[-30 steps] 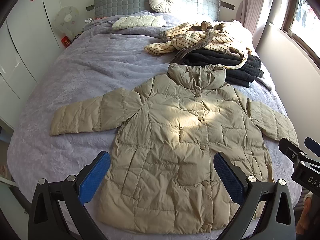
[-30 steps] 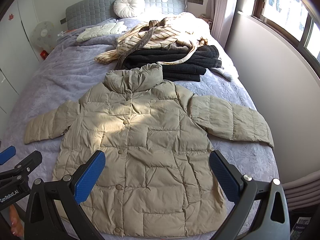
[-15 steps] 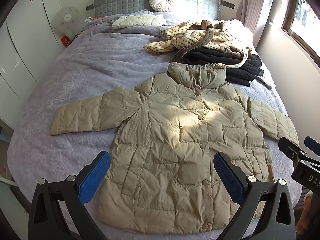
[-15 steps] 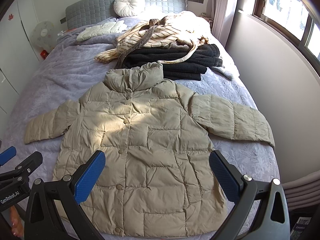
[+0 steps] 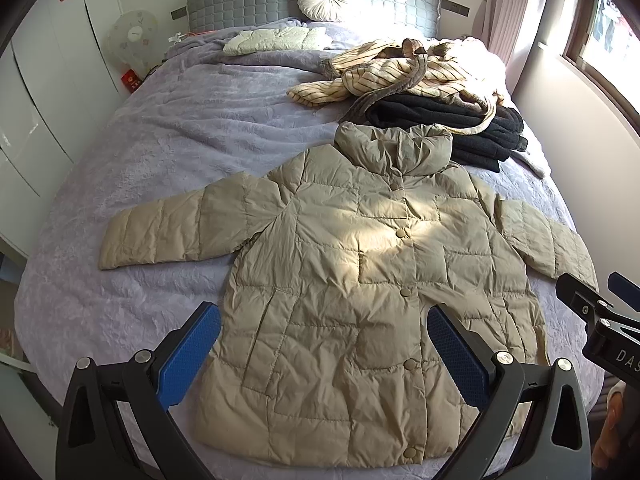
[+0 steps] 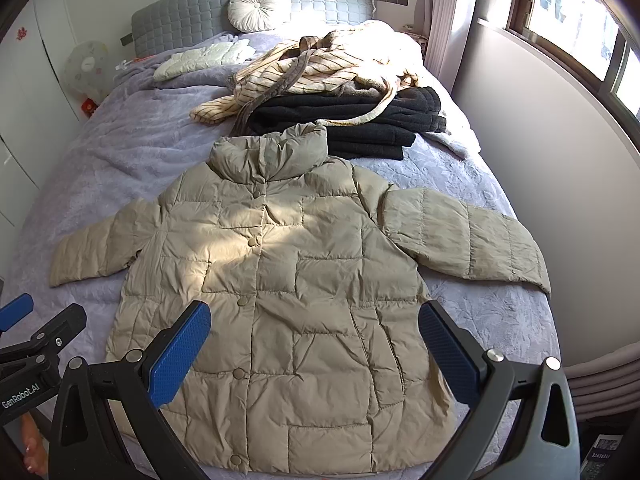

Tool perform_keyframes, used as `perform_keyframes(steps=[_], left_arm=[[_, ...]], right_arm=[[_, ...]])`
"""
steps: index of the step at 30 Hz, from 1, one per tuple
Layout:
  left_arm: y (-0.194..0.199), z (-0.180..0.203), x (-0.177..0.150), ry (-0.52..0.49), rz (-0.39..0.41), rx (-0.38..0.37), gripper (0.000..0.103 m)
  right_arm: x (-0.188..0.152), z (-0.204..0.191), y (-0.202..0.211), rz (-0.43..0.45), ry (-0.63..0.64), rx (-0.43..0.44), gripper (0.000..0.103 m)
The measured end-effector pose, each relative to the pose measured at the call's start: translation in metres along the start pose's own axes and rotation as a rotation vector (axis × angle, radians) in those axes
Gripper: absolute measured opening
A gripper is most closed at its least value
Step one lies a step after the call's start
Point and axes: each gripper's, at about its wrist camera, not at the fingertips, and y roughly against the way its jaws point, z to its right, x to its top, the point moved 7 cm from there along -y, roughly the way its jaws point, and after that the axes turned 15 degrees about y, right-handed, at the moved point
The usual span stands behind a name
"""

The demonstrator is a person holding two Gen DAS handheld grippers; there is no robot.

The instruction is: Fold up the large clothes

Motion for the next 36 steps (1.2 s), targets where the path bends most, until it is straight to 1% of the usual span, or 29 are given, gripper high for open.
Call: perform_keyframes(steps=[22, 28, 31, 36], left_arm=[[0.000, 0.001, 0.002, 0.003, -0.002, 0.004, 0.103], [0.000, -0.005, -0.002, 0.017, -0.007, 0.009, 0.103], [-0.001, -0.010, -0.007, 0.026, -0.017, 0.005, 0.103], [-0.015, -0.025, -0.001, 0.061, -0.046, -0.001, 0.103]], right_arm=[[0.000, -0.002, -0.001, -0.002, 0.002, 0.005, 0.103], [-0.003, -0.004, -0.002, -0.014, 0.004, 0.019, 0.103], [-0.008, -0.009, -0.005, -0.033, -0.007, 0.050, 0.103], [-0.011, -0.019, -0.024, -0.097, -0.078, 0.163, 0.103]])
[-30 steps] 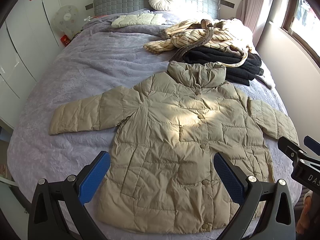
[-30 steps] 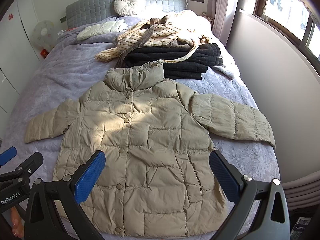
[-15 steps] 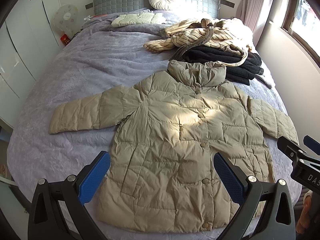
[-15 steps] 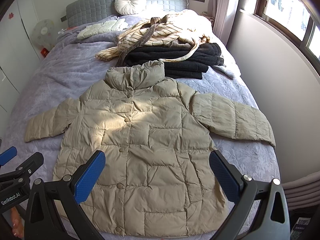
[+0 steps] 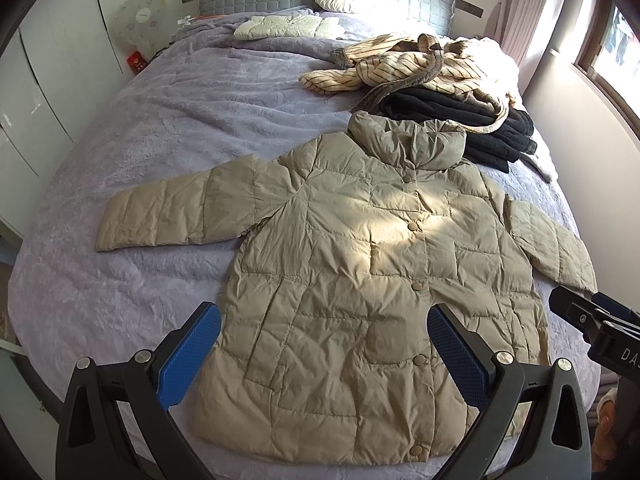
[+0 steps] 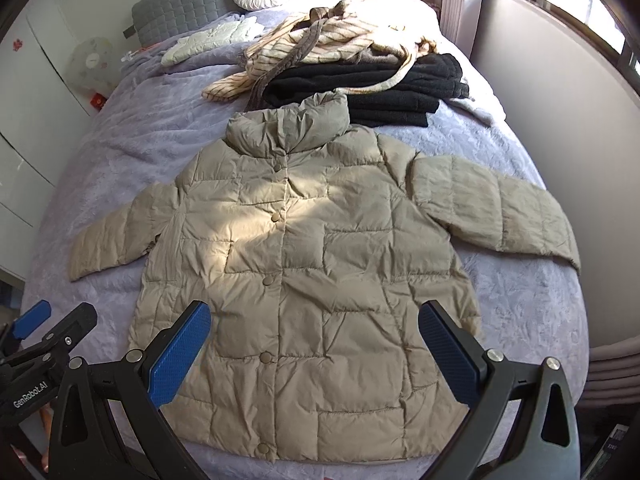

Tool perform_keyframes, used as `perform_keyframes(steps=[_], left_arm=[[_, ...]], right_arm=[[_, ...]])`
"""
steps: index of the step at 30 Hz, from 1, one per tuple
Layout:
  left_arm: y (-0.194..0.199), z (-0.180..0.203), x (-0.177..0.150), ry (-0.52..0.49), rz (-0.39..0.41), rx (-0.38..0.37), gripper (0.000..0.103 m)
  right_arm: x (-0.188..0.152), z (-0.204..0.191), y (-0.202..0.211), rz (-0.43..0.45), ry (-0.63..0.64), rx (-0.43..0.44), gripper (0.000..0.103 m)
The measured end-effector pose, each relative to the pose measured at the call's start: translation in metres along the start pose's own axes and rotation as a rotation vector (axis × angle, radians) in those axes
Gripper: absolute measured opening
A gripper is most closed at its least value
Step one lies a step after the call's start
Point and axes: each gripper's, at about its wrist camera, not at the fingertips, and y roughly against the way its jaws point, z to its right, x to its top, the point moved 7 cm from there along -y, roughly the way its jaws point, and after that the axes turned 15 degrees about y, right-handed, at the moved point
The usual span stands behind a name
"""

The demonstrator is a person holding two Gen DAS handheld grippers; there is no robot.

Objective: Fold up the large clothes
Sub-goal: 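Move the left tool to the coat's sleeve cuff and grasp it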

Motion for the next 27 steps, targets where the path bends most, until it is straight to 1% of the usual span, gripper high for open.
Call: perform_keyframes(steps=[3, 7, 10, 12, 13, 15, 18, 20, 22, 25, 27], left_arm=[[-0.013, -0.016, 0.002, 0.027, -0.038, -0.006, 0.103], [-0.038, -0.053, 0.007, 0.076, -0.068, 0.031, 0.103], [-0.066, -0.087, 0.014, 0.143, -0.107, 0.037, 0.103], [-0.089, -0.112, 0.020, 0.191, -0.138, 0.017, 0.103], [-0.100, -0.126, 0.023, 0.221, -0.147, 0.012, 0.103], [-0.125, -0.158, 0.032, 0.293, -0.160, 0.004, 0.103], [-0.163, -0.206, 0.050, 0.408, -0.146, -0.026, 0.103], [-0.189, -0.238, 0.064, 0.472, -0.115, -0.023, 0.103], [-0.216, -0.269, 0.077, 0.539, -0.104, -0.025, 0.103], [-0.253, -0.307, 0.092, 0.646, -0.112, -0.066, 0.103], [-0.272, -0.328, 0.101, 0.699, -0.121, -0.074, 0.103]], right_arm=[[0.000, -0.009, -0.012, -0.044, -0.011, 0.027, 0.103], [0.005, -0.029, -0.029, -0.062, 0.005, 0.066, 0.103], [0.010, -0.049, -0.047, -0.077, 0.020, 0.125, 0.103], [0.013, -0.065, -0.062, -0.079, 0.027, 0.168, 0.103], [0.013, -0.073, -0.070, -0.086, 0.031, 0.182, 0.103], [0.013, -0.089, -0.089, -0.139, 0.057, 0.186, 0.103], [0.012, -0.111, -0.115, -0.191, 0.091, 0.191, 0.103], [0.013, -0.123, -0.128, -0.198, 0.097, 0.221, 0.103], [0.014, -0.133, -0.141, -0.203, 0.110, 0.229, 0.103], [0.018, -0.144, -0.157, -0.201, 0.132, 0.234, 0.103], [0.024, -0.150, -0.164, -0.191, 0.146, 0.245, 0.103]])
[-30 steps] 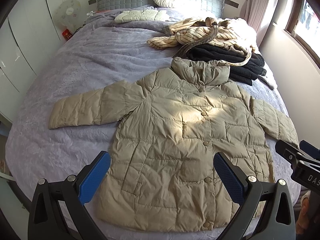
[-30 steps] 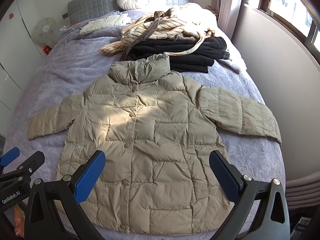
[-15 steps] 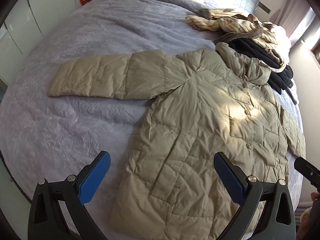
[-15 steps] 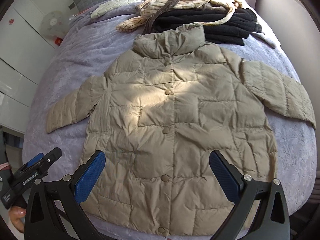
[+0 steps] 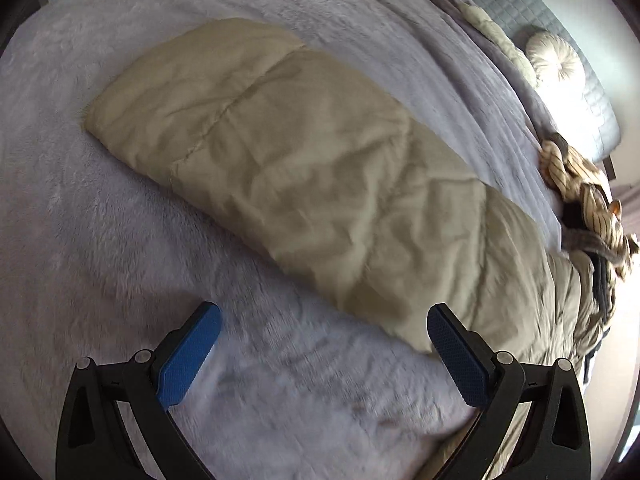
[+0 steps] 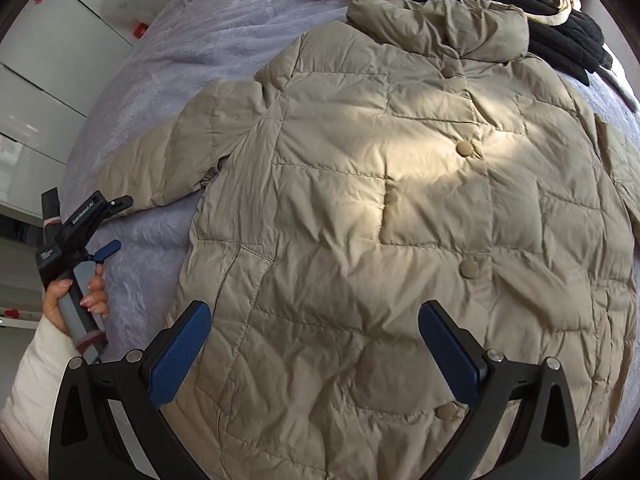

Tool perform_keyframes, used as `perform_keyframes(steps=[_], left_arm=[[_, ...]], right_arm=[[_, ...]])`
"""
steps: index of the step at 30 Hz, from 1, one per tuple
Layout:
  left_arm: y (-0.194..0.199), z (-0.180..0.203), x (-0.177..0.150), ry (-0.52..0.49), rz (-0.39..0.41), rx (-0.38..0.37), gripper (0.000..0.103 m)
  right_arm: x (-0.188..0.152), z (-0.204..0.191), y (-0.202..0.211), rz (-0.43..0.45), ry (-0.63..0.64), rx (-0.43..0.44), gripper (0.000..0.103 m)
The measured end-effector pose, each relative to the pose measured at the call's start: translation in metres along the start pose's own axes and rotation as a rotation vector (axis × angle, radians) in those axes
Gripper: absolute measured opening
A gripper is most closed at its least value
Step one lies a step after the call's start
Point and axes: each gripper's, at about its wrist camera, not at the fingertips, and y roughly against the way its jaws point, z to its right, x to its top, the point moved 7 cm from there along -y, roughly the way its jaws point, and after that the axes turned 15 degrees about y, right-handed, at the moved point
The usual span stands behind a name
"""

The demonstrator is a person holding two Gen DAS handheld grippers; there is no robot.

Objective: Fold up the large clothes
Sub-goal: 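Move the left tool to the coat's sleeve cuff and grasp it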

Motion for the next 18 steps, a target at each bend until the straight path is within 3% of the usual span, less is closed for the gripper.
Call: perform_keyframes(steps=[4, 8, 9, 10, 11, 12, 13, 16, 18], left_arm=[[-0.009, 0.001, 0.036, 0.030, 0.057, -0.022, 0.103], [-0.013, 0.008, 0.062, 0.046, 0.136, 0.006, 0.101], [-0.013, 0.010, 0.067, 0.058, 0.154, 0.022, 0.084], [-0.012, 0.010, 0.069, 0.059, 0.173, 0.048, 0.058], [-0.012, 0.013, 0.072, 0.039, 0.178, 0.059, 0.047], [-0.012, 0.020, 0.074, 0.016, 0.173, 0.038, 0.020], [-0.010, 0.026, 0.077, 0.002, 0.160, -0.001, 0.008], [0.007, 0.040, 0.087, -0.043, 0.183, -0.054, 0.008], [0.023, 0.051, 0.086, -0.072, 0.203, -0.095, 0.008]], right_arm=[[0.020, -0.006, -0.012, 0.034, 0.035, 0.007, 0.103], [0.052, -0.013, -0.024, 0.074, 0.063, 0.019, 0.103], [0.062, -0.016, -0.028, 0.087, 0.064, 0.030, 0.103], [0.073, -0.017, -0.032, 0.098, 0.063, 0.044, 0.103], [0.083, -0.019, -0.036, 0.111, 0.062, 0.058, 0.103], [0.093, -0.021, -0.041, 0.121, 0.057, 0.066, 0.103], [0.103, -0.023, -0.045, 0.129, 0.051, 0.075, 0.103], [0.133, -0.030, -0.056, 0.187, 0.032, 0.116, 0.101], [0.151, -0.033, -0.066, 0.213, 0.012, 0.136, 0.076]])
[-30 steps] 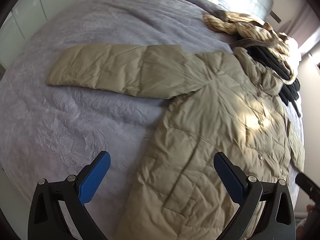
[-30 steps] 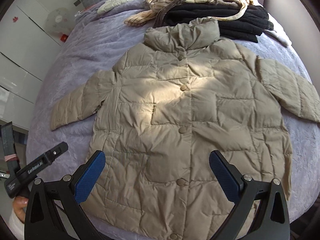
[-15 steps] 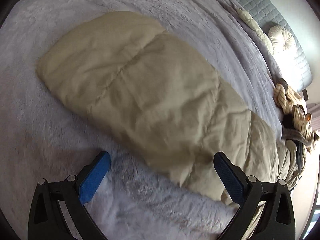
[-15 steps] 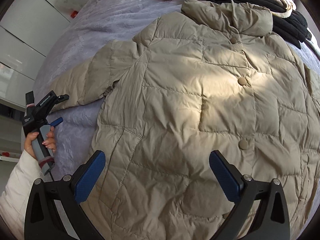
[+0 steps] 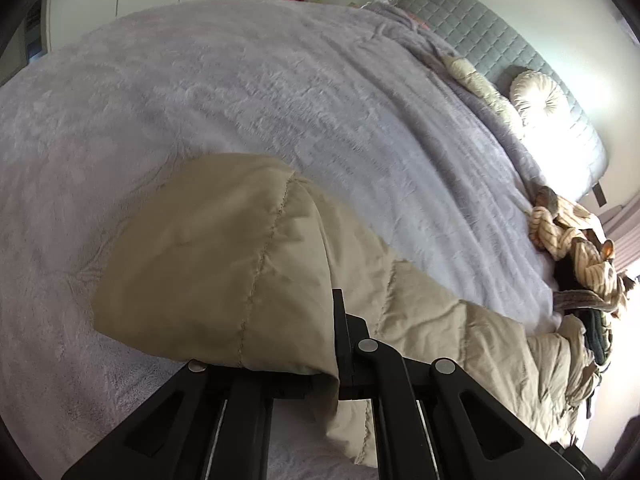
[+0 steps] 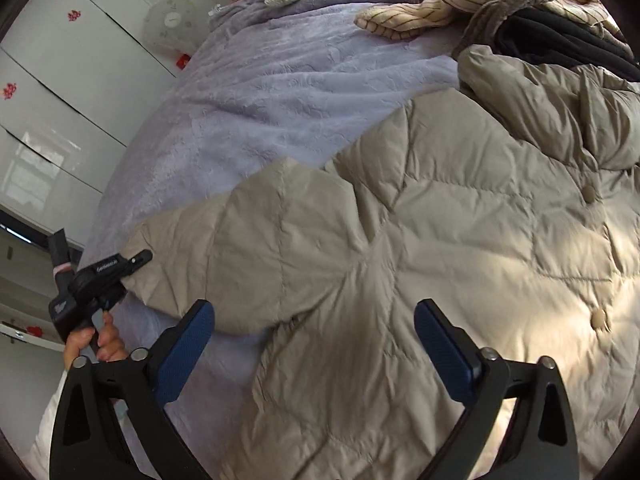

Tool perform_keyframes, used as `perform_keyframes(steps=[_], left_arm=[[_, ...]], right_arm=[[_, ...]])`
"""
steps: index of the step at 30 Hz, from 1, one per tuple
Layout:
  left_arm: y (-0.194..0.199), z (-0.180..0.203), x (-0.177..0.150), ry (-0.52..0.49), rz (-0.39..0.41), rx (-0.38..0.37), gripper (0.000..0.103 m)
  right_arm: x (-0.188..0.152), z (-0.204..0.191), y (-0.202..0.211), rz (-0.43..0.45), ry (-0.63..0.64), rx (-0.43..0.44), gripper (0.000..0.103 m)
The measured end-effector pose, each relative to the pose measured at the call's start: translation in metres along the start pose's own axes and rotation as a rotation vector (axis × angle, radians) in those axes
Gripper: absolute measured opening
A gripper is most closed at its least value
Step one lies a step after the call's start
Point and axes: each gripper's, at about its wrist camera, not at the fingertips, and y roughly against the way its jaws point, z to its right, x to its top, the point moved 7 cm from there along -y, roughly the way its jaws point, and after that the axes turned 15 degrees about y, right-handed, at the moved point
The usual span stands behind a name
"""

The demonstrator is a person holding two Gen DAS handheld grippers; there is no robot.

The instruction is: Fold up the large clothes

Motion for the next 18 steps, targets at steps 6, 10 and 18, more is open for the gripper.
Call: perform_keyframes(steps=[6, 10, 18], left_arm=[[0.047, 0.039, 0.009, -0.079, 0.041, -0.143, 0.008], [0.076, 0.078, -0.004, -0.159, 0.041, -0.246, 0.008], [0.117, 0.192, -0.083, -0.368, 0.007, -0.414, 0.008]], right_arm=[[0.002, -0.010, -0.062, -0.081, -0.073, 0.108, 0.015], [-0.015, -0.013, -0.096, -0.146, -0.103, 0.122, 0.015], [-0.014, 0.004, -0.081, -0.124, -0.132, 0.209, 0.014]])
